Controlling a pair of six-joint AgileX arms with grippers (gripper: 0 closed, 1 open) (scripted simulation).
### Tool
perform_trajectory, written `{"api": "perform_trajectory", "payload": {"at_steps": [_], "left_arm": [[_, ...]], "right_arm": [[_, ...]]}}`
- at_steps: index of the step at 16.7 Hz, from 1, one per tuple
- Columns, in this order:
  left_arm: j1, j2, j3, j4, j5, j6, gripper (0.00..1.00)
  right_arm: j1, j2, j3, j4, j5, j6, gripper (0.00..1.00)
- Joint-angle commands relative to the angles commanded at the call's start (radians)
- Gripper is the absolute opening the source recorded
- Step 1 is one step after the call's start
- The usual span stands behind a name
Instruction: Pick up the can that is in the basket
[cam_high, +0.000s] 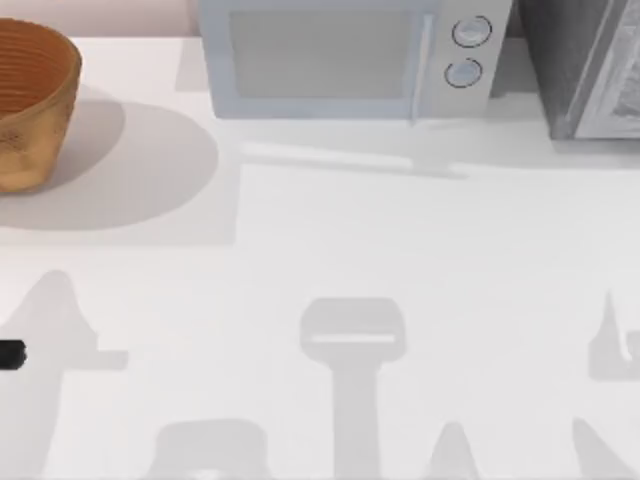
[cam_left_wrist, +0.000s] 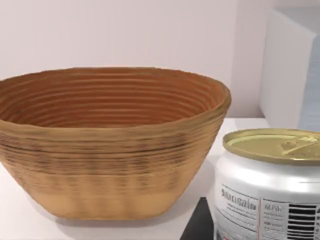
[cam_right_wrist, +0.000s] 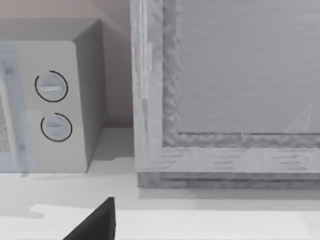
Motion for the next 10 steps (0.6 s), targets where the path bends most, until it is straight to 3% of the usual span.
{"api": "perform_trajectory", "payload": {"at_steps": [3,10], "left_arm": [[0.002,-0.086,-0.086,0.043,0.003,-0.008,0.0],[0.001,-0.08,-0.088,0.052,0.01,-0.005,0.0]], "right_arm": [[0.0,0.0,0.0,0.0,0.0,0.0,1.0],[0.0,0.0,0.0,0.0,0.0,0.0,1.0]]}}
